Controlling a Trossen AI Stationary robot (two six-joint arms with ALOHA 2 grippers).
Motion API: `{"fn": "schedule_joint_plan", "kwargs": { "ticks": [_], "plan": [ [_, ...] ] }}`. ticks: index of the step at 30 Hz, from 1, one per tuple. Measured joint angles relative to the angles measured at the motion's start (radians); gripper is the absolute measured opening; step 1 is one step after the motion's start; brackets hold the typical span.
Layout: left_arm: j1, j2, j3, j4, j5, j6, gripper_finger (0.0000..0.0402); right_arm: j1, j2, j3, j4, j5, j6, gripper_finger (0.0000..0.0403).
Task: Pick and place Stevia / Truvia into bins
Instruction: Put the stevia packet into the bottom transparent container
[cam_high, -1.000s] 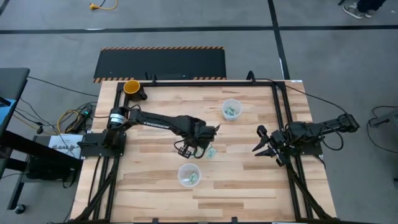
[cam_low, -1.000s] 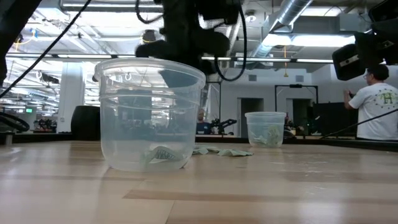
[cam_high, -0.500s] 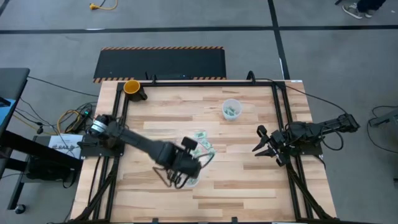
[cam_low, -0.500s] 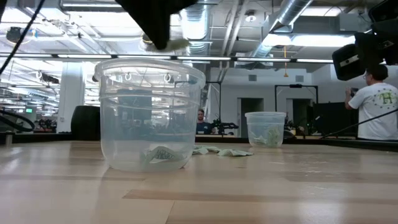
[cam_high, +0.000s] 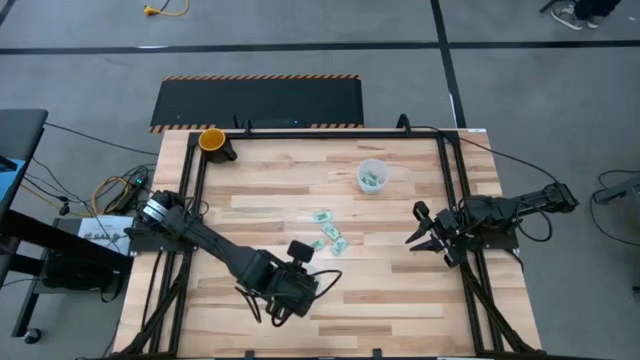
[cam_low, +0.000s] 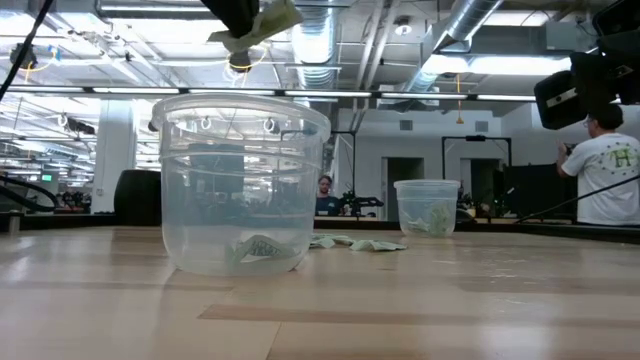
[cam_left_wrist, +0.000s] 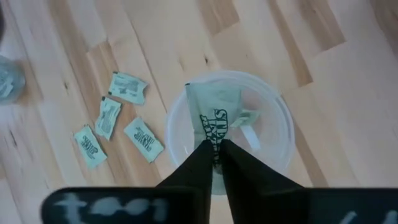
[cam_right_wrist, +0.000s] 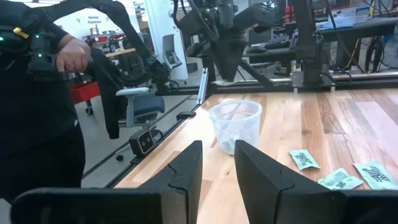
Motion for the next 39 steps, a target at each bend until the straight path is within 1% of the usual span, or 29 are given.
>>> {"fn": "schedule_joint_plan", "kwargs": {
  "ticks": [6, 9, 12, 14, 17, 18, 20, 22, 26, 33, 36, 39],
  "plan": [
    [0.000, 0.000, 0.000, 0.003, 0.001, -0.016, 0.0078, 0.000, 0.000, 0.000, 0.000, 0.000, 0.000, 0.0087],
    [0.001, 0.000, 0.000, 0.003, 0.001, -0.016, 0.0099, 0.000, 0.000, 0.000, 0.000, 0.000, 0.000, 0.0087],
    [0.006, 0.000, 0.000, 0.004, -0.011, -0.017, 0.0108, 0.000, 0.000, 0.000, 0.000, 0.000, 0.000, 0.0087],
    [0.011, 0.000, 0.000, 0.009, -0.042, -0.002, 0.0109, 0.000, 0.000, 0.000, 0.000, 0.000, 0.000, 0.0087],
    [0.028, 0.000, 0.000, 0.019, -0.119, 0.070, 0.0109, 0.000, 0.000, 0.000, 0.000, 0.000, 0.000, 0.0087],
    [0.037, 0.000, 0.000, 0.028, -0.133, 0.094, 0.0109, 0.000, 0.000, 0.000, 0.000, 0.000, 0.000, 0.0087],
    [0.066, 0.000, 0.000, 0.056, -0.131, 0.141, 0.0109, 0.000, 0.000, 0.000, 0.000, 0.000, 0.000, 0.0087],
    [0.108, 0.000, 0.000, 0.088, -0.093, 0.173, 0.0109, 0.000, 0.000, 0.000, 0.000, 0.000, 0.000, 0.0087],
    [0.212, 0.000, 0.000, 0.125, 0.037, 0.265, 0.0110, 0.000, 0.000, 0.000, 0.000, 0.000, 0.000, 0.0087],
    [0.396, 0.000, 0.000, 0.179, 0.177, 0.441, 0.0110, 0.000, 0.000, 0.000, 0.000, 0.000, 0.000, 0.0087],
    [0.451, 0.004, 0.000, 0.191, 0.226, 0.485, 0.0110, 0.000, 0.000, 0.000, 0.000, 0.000, 0.000, 0.0087],
    [0.488, 0.033, 0.000, 0.220, 0.266, 0.499, 0.0110, 0.000, 0.000, 0.000, 0.000, 0.000, 0.000, 0.0087]
  ]
}}
